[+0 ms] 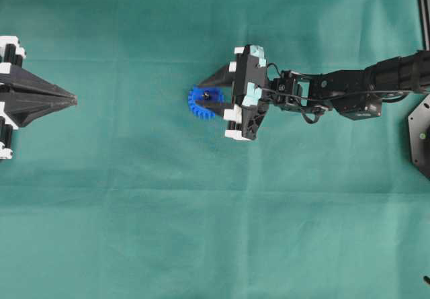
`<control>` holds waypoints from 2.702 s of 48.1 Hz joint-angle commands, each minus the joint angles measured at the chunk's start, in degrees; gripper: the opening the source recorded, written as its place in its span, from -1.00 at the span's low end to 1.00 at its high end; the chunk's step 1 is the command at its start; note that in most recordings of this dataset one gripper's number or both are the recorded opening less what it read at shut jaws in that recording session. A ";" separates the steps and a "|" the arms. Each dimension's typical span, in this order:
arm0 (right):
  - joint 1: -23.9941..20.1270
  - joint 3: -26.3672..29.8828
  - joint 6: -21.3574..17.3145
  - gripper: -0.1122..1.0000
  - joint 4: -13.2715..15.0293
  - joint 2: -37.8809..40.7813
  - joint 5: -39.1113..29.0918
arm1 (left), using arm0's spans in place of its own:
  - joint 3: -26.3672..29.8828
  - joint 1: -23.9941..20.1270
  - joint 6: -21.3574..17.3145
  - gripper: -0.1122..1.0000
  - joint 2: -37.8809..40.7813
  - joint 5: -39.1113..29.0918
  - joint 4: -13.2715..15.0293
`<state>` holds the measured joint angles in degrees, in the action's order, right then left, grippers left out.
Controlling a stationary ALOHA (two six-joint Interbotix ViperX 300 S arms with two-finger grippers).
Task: Insert the shaft placed at a random location into the center hole of the small gear at another random location.
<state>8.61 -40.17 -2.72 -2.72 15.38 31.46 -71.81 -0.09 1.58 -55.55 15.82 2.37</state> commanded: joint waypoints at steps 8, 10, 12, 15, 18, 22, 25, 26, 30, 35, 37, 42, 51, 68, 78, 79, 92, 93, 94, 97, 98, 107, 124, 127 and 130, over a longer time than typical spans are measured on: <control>-0.09 0.53 0.44 0.59 0.09 -4.31 -0.44 | 0.70 0.09 0.00 -0.81 0.18 0.35 0.00; 0.00 0.35 0.53 0.57 0.09 -5.62 -1.05 | 0.70 0.09 0.00 -0.81 0.00 0.35 0.09; 0.00 0.26 0.70 0.57 0.09 -7.12 -1.85 | 0.70 0.09 0.00 -0.81 -0.18 0.35 0.00; 0.00 0.00 0.97 0.57 0.09 -9.40 -3.25 | 0.70 0.09 0.00 -0.81 -0.53 0.26 0.09; 0.00 -0.18 1.32 0.57 0.09 -12.30 -5.36 | 0.79 0.09 0.00 -0.81 -0.79 0.09 0.09; 0.00 -0.44 1.76 0.57 0.18 -15.73 -8.09 | 0.79 0.09 0.00 -0.81 -1.14 -0.18 0.00; -0.09 -0.62 1.93 0.57 0.26 -18.02 -9.93 | 0.79 0.09 0.00 -0.81 -1.32 -0.44 0.09; 0.00 -0.70 1.93 0.57 0.26 -18.81 -10.46 | 0.79 0.09 0.00 -0.81 -1.32 -0.44 0.09; -0.09 -1.58 1.93 0.57 0.18 -21.18 -11.69 | 0.79 0.09 0.00 -0.81 -1.41 -0.53 0.09; -0.09 -3.87 1.85 0.57 0.00 -23.64 -11.69 | 0.70 0.09 0.00 -0.81 -1.41 -0.53 0.09; -0.09 -5.10 1.76 0.57 0.00 -24.79 -11.60 | 0.62 0.09 0.00 -0.81 -1.41 -0.53 0.09; -0.09 -9.49 1.41 0.57 -0.35 -28.56 -10.72 | 0.53 0.09 0.00 -0.81 -1.49 -0.62 0.09; -0.09 -17.40 1.32 0.57 -1.58 -37.79 -10.81 | 0.53 0.09 0.09 -0.81 -1.76 -1.05 0.09; -0.53 -26.19 1.14 0.56 -2.64 -56.78 -20.57 | 0.44 0.09 0.70 -0.81 -2.20 -1.85 0.00; -0.53 -27.51 1.05 0.56 -2.64 -58.89 -21.88 | 0.44 0.09 0.70 -0.81 -2.20 -1.85 0.09; -0.53 -27.51 1.05 0.56 -2.64 -58.89 -21.97 | 0.35 0.09 0.70 -0.81 -2.11 -1.85 0.00; -0.53 -27.42 1.14 0.56 -2.55 -58.10 -21.71 | 0.44 0.09 0.70 -0.81 -2.20 -1.85 0.09; -0.53 -27.42 1.14 0.56 -2.55 -58.10 -21.71 | 0.44 0.09 0.70 -0.81 -2.20 -1.85 0.09; -0.53 -27.51 1.05 0.56 -2.55 -58.10 -21.71 | 0.44 0.09 0.70 -0.81 -2.20 -1.67 0.09; -0.53 -27.51 1.14 0.56 -2.55 -58.10 -21.71 | 0.44 0.09 0.70 -0.81 -2.20 -1.85 0.09; -0.53 -27.51 1.14 0.56 -2.55 -58.10 -21.71 | 0.35 0.09 0.70 -0.81 -2.20 -1.85 0.00; -0.53 -27.42 1.14 0.56 -2.46 -58.10 -21.71 | 0.35 0.09 0.70 -0.81 -2.20 -1.85 0.09; -0.53 -27.42 1.14 0.56 -2.46 -58.27 -21.71 | 0.35 0.09 0.70 -0.81 -2.20 -1.85 0.09; -0.53 -27.42 1.14 0.56 -2.46 -58.36 -21.71 | 0.44 0.09 0.70 -0.81 -2.20 -1.85 0.09; -0.53 -27.42 1.14 0.56 -2.46 -58.45 -21.80 | 0.44 0.09 0.70 -0.81 -2.20 -1.85 0.09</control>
<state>8.26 -68.20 -1.58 -5.19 -42.98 9.40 -71.98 -0.09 2.29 -57.92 13.71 2.37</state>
